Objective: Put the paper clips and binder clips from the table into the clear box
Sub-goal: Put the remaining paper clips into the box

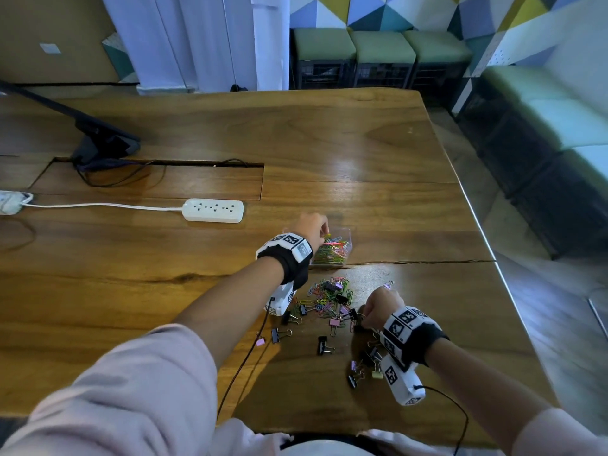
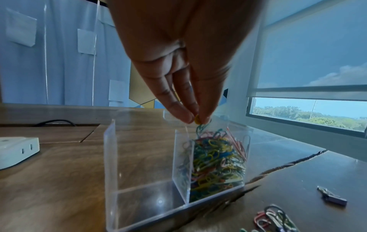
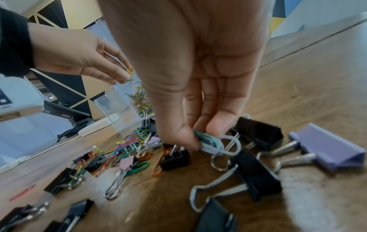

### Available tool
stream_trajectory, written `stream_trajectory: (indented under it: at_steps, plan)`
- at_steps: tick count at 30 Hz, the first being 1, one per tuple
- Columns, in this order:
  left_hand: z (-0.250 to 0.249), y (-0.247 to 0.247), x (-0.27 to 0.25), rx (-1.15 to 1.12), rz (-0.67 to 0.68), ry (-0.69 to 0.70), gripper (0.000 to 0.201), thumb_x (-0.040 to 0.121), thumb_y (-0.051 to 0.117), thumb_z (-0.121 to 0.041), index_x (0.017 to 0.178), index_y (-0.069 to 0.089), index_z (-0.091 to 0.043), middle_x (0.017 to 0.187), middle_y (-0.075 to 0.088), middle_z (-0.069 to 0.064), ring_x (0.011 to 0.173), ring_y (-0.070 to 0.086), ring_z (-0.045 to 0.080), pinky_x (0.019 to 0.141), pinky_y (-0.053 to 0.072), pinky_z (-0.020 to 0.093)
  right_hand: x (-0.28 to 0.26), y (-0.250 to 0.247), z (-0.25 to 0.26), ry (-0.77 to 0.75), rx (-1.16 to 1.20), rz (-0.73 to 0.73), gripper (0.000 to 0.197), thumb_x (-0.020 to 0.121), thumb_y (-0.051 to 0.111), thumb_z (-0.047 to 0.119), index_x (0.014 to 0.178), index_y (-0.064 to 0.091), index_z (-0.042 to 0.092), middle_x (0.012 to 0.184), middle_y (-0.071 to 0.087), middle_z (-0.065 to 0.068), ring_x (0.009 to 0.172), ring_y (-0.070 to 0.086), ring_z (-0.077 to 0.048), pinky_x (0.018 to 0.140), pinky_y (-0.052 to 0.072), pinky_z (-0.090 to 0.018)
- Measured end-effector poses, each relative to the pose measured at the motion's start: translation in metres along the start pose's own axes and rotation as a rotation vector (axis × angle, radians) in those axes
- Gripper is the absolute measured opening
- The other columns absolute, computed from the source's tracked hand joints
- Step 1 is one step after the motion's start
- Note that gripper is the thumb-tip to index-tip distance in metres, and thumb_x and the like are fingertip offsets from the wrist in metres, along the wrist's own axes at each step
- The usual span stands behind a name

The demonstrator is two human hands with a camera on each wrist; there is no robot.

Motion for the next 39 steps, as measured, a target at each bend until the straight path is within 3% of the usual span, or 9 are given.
stream_trajectory:
  at_steps: [6, 11, 14, 18, 21, 24, 28, 34, 39]
  plan:
    - [0.003, 0.013, 0.001, 0.05, 0.029, -0.003, 0.011, 0.086, 0.064, -0.004, 0.096, 0.069, -0.004, 0.105, 0.069, 0.01, 0.098, 0.064, 0.022, 0.083, 0.05, 0.027, -0.001, 0.003, 0.006, -0.07, -0.074, 0.009, 0.018, 0.071, 0.076, 0.015, 0.089, 0.072, 0.013, 0.093, 0.069, -0.001, 0.084, 0.061, -0.011, 0.073, 0.055, -0.019]
    - [0.007, 0.013, -0.004, 0.025, -0.006, 0.016, 0.014, 0.087, 0.062, -0.008, 0.099, 0.069, -0.008, 0.104, 0.069, 0.007, 0.099, 0.064, 0.021, 0.088, 0.052, 0.031, 0.0, 0.002, 0.013, -0.111, -0.096, 0.055, 0.015, 0.07, 0.077, 0.014, 0.083, 0.071, 0.012, 0.084, 0.066, -0.001, 0.078, 0.059, -0.012, 0.057, 0.047, -0.014]
    - [0.0, 0.018, -0.01, 0.061, 0.037, 0.082, 0.023, 0.095, 0.052, -0.011, 0.111, 0.067, -0.008, 0.116, 0.067, 0.008, 0.108, 0.06, 0.022, 0.095, 0.046, 0.03, 0.005, -0.017, 0.025, -0.163, -0.081, -0.012, 0.009, 0.071, 0.075, 0.011, 0.071, 0.068, 0.016, 0.082, 0.068, 0.001, 0.077, 0.062, -0.011, 0.063, 0.05, -0.015]
    - [-0.006, 0.038, -0.021, 0.113, 0.157, 0.175, 0.032, 0.094, 0.047, -0.007, 0.122, 0.062, -0.013, 0.13, 0.059, 0.004, 0.123, 0.048, 0.023, 0.108, 0.034, 0.038, 0.008, -0.059, 0.05, -0.237, 0.126, -0.072, 0.005, 0.077, 0.071, 0.013, 0.077, 0.066, 0.014, 0.08, 0.067, 0.002, 0.072, 0.063, -0.006, 0.058, 0.05, -0.013]
    - [-0.009, 0.027, -0.03, 0.066, 0.074, 0.24, 0.043, 0.089, 0.044, 0.004, 0.127, 0.057, -0.012, 0.132, 0.057, 0.004, 0.126, 0.043, 0.022, 0.111, 0.03, 0.034, 0.004, -0.102, 0.075, -0.329, 0.251, -0.223, 0.009, 0.076, 0.072, 0.011, 0.08, 0.065, 0.015, 0.079, 0.066, 0.003, 0.076, 0.065, -0.01, 0.064, 0.052, -0.016]
    - [0.002, 0.008, -0.041, -0.014, -0.062, 0.233, 0.044, 0.088, 0.042, 0.008, 0.12, 0.061, -0.015, 0.127, 0.059, 0.001, 0.122, 0.045, 0.016, 0.107, 0.033, 0.029, 0.003, -0.126, 0.097, -0.403, 0.242, -0.329, 0.01, 0.076, 0.072, 0.01, 0.081, 0.064, 0.015, 0.076, 0.063, 0.005, 0.071, 0.06, -0.006, 0.062, 0.047, -0.011]
    - [0.021, 0.0, -0.057, -0.038, -0.121, 0.216, 0.025, 0.09, 0.046, -0.003, 0.095, 0.067, -0.015, 0.106, 0.06, -0.002, 0.101, 0.044, 0.008, 0.098, 0.041, 0.028, 0.01, -0.13, 0.12, -0.458, 0.133, -0.373, 0.012, 0.076, 0.069, 0.006, 0.079, 0.064, 0.016, 0.079, 0.064, 0.002, 0.072, 0.057, -0.008, 0.074, 0.052, -0.021]
    - [0.051, 0.03, -0.074, 0.033, 0.146, 0.119, 0.019, 0.088, 0.056, -0.012, 0.104, 0.065, -0.017, 0.115, 0.059, 0.001, 0.104, 0.055, 0.014, 0.092, 0.046, 0.025, 0.016, -0.112, 0.13, -0.483, -0.006, -0.348, 0.015, 0.083, 0.06, 0.0, 0.088, 0.061, 0.013, 0.09, 0.067, -0.003, 0.084, 0.064, -0.017, 0.078, 0.055, -0.028]
    - [0.078, 0.061, -0.085, 0.208, 0.369, 0.077, 0.047, 0.08, 0.07, -0.021, 0.124, 0.053, -0.02, 0.126, 0.045, 0.005, 0.117, 0.043, 0.021, 0.099, 0.042, 0.034, 0.017, -0.104, 0.124, -0.482, -0.022, -0.302, 0.012, 0.086, 0.059, 0.004, 0.083, 0.068, 0.012, 0.09, 0.071, -0.003, 0.085, 0.066, -0.017, 0.084, 0.055, -0.031]
Point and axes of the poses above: each hand's wrist, its own x-axis towards the middle knuckle, its own y-axis out of the palm, z = x × y, the point moved 10 cm from there along x, towards the middle knuckle
